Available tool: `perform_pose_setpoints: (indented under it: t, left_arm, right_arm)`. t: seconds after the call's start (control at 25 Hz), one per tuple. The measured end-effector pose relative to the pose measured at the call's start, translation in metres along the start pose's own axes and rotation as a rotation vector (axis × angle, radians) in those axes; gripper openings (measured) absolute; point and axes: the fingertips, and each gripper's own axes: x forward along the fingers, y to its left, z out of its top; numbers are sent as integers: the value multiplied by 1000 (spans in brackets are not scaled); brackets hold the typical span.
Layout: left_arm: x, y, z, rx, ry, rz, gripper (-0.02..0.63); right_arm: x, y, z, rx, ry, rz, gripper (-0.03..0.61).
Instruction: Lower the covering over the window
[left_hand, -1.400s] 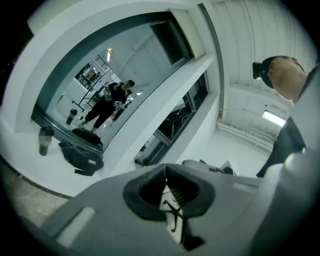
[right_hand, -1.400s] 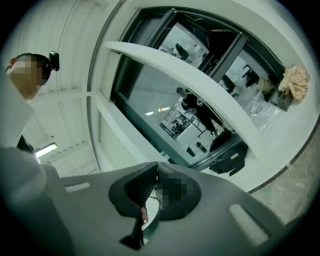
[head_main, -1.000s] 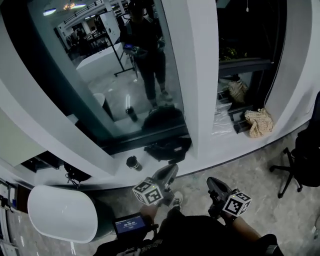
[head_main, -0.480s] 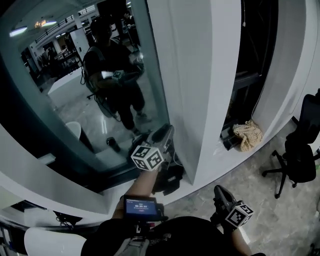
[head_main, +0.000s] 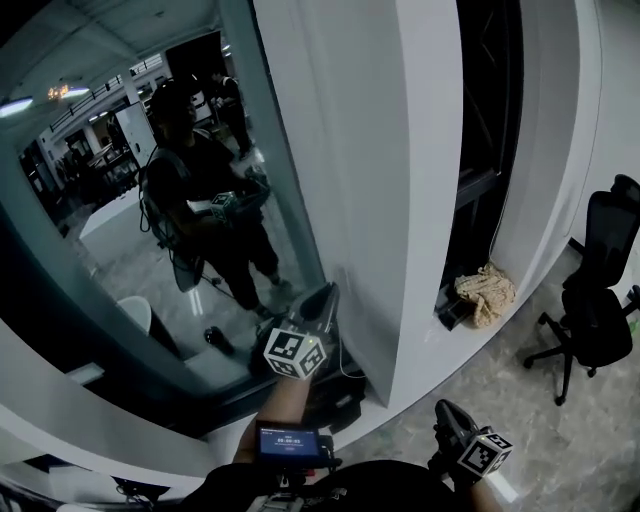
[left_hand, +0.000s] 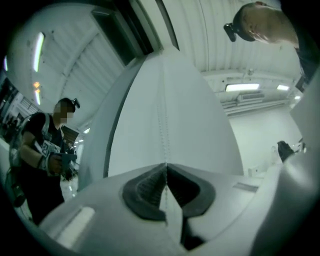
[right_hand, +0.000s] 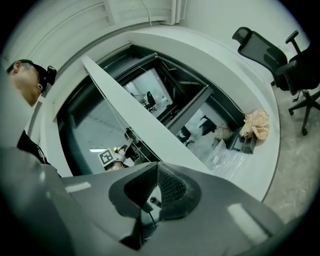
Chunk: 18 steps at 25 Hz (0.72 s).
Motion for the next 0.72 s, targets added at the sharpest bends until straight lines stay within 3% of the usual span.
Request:
perform_pose_setpoints:
  t: [0.12,0.2,0.48,0.64,0.72]
  left_arm:
    - [-24,-23,16,75,-28,0,6]
    - [-44,-51,29,61,-45,-31,6]
    - [-95,-123,63,-231,-109,-313,6]
    - [-108,-160,68,-431,-124,-474,8]
    - [-114,-172,68,-488,-128,-521,8]
  right_arm:
    - [18,7,0,7,64,54,8]
    - [31,14,0,-1,116,114,8]
    - [74,74,2,-108,225,399,9]
    - [80,93,30,-74,183,491,9]
    - [86,102,44,-37,144,548,20]
